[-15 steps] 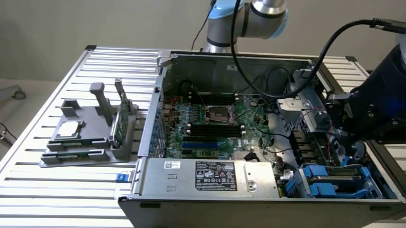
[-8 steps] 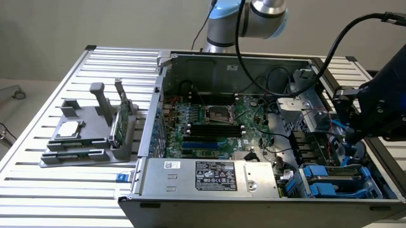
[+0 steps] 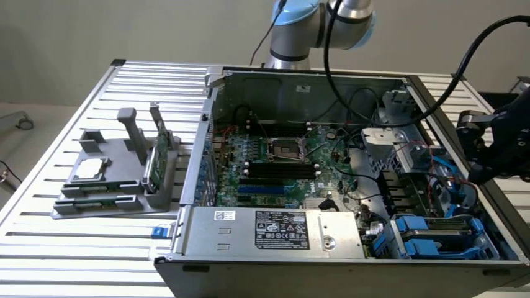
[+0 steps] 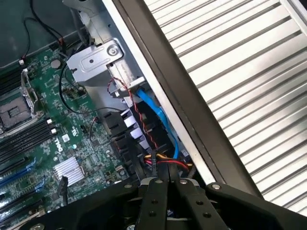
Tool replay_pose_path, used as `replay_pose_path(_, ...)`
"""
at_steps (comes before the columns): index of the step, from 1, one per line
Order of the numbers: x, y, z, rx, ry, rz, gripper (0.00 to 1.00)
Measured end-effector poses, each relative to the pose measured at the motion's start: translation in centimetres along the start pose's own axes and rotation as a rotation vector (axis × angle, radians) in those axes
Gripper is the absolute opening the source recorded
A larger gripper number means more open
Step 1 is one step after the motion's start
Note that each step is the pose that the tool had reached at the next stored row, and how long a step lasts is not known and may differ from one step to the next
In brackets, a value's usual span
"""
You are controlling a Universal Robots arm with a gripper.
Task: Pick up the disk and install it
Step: 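Insert the first disk wire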
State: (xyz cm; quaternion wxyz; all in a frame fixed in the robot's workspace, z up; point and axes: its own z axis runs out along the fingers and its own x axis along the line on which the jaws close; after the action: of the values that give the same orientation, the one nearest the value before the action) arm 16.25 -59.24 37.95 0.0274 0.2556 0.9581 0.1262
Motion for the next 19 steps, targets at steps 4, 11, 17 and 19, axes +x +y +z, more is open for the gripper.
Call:
replay_pose_path(4, -0.33, 0.14, 0.09, -0.0035, -0.0002, 0.009, 0.14)
replay_pose_path(11, -0.71, 0.10, 0.20, -0.0044, -0.0046, 0.027, 0.27)
replay_pose_path(17, -0.81, -0.05, 0.19, -0.0048, -0.0181, 0.077, 0.34)
replay_pose_path(19, -0.86, -0.14, 0.22, -0.0054, -0.0229, 0.096, 0.34)
